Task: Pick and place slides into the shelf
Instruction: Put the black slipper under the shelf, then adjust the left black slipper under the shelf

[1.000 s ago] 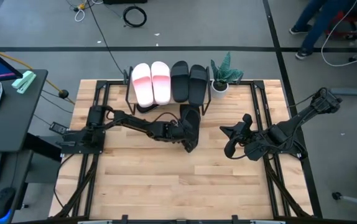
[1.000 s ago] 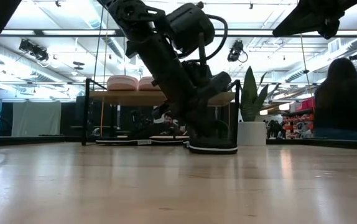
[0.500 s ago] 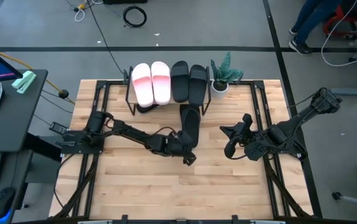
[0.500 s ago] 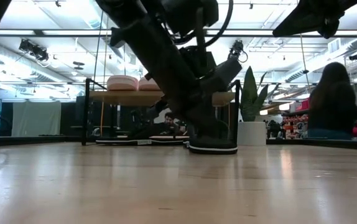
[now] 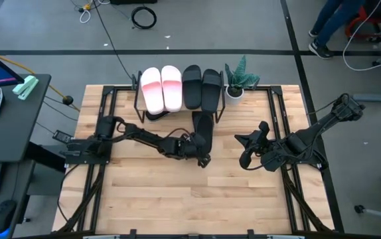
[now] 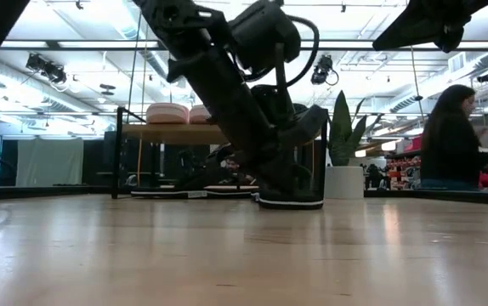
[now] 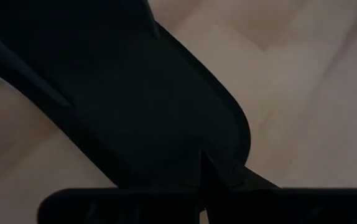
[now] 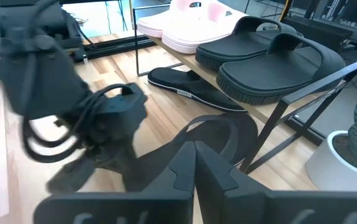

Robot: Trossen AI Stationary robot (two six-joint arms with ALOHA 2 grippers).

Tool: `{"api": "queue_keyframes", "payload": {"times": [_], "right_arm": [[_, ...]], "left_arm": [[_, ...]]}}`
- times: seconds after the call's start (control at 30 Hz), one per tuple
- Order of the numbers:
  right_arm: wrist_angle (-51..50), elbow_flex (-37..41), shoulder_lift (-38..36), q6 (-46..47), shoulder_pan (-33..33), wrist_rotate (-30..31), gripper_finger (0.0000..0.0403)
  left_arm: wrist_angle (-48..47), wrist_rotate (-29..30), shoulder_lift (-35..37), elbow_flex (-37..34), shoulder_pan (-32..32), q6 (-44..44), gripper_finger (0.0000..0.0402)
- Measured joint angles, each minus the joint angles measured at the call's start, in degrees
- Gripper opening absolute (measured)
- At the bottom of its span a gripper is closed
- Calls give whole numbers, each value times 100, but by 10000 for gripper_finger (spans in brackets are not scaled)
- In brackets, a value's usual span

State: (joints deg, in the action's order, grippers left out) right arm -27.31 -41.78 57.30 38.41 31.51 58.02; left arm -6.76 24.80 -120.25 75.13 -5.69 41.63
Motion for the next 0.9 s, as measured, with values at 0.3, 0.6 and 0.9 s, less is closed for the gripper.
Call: {"api": "queue_keyframes", "payload": {"times": [0.3,0.6,0.9], "right_arm": [[0,0,-2,-2,0,0,12],[2,0,0,-2,0,-1,12],[2,0,-2,0,-1,-1,12]], "left_arm": [[-15,-27,-2,-2,456,-228,3],[-9,-24,-4,-5,845,-436,3],[445,-42,-24,-20,929,-239,3]]}}
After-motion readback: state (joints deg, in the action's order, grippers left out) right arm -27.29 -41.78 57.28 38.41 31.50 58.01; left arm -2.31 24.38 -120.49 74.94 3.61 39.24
